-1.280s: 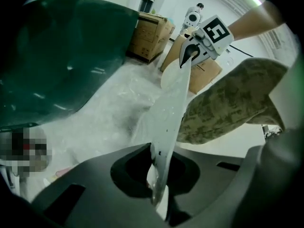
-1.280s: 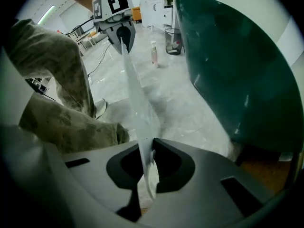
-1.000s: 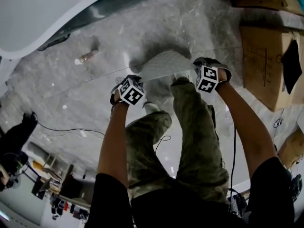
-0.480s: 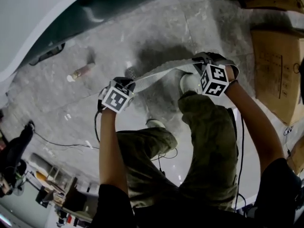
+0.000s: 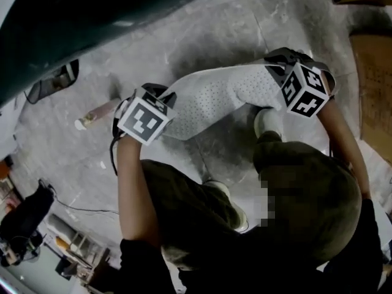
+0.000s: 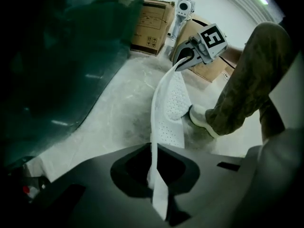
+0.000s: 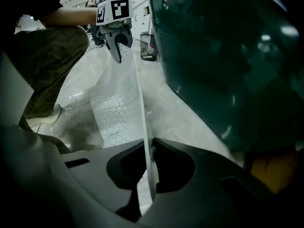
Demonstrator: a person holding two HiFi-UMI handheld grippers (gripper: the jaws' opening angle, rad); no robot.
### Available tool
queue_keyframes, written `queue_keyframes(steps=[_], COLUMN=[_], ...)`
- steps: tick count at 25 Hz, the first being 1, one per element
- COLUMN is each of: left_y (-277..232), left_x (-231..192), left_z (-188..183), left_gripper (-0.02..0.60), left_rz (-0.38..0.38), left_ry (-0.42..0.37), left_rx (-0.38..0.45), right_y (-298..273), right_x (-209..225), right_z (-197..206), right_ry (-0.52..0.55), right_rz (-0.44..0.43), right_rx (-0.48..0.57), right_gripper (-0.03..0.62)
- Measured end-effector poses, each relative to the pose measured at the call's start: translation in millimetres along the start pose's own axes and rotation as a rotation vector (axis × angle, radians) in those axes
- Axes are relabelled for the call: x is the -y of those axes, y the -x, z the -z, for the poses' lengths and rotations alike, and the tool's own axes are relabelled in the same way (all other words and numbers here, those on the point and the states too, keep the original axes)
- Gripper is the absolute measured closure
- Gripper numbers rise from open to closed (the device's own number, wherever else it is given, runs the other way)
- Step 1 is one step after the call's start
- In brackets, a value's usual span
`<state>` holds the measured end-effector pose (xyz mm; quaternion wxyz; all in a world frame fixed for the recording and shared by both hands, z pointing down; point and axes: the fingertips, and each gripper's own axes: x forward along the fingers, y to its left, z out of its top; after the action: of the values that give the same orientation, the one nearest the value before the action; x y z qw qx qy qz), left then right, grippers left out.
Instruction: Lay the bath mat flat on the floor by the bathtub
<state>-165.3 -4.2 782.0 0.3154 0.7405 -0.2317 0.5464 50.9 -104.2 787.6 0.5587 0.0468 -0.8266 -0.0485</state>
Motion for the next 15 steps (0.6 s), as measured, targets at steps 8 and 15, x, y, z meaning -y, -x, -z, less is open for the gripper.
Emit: queue_keyframes(steps=[8,15], left_y=[-19,-35], left_x=[-2,-3], left_z=[4,12], left_gripper=[0.552,0.552], left_rz=[0.048,0.004], left_ry=[-0.028,-0.004], left_rx=[-0.012,0.012], right_y=[0,-21], right_x=[-4,-9], right_z=[12,19], right_ry=[-0.054,-0.026], right_rz=[0.064,0.086], right_rx=[0.047,0.061], right_gripper=[0.565,0.565])
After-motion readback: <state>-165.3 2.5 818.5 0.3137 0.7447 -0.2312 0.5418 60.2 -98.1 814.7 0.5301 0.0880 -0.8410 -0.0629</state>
